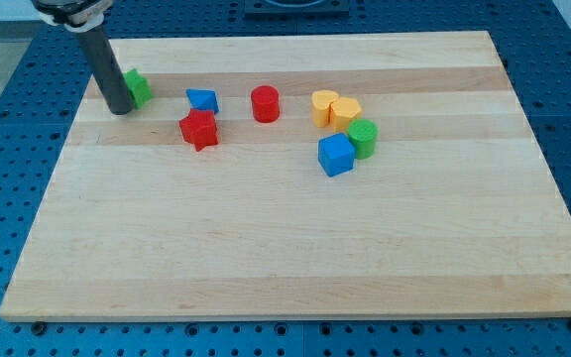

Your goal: Slide the green star towards the top left

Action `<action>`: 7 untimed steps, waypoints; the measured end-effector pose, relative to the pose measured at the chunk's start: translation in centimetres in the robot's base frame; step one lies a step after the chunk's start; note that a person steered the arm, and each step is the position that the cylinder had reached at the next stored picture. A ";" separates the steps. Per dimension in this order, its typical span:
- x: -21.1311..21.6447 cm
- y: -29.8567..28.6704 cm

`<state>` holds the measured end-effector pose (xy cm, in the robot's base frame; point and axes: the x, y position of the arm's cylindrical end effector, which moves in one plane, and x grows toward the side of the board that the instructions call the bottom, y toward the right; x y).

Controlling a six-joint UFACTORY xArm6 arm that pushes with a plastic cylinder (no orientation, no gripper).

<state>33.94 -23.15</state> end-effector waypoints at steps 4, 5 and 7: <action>-6.2 -1.0; -6.2 0.9; -7.3 2.0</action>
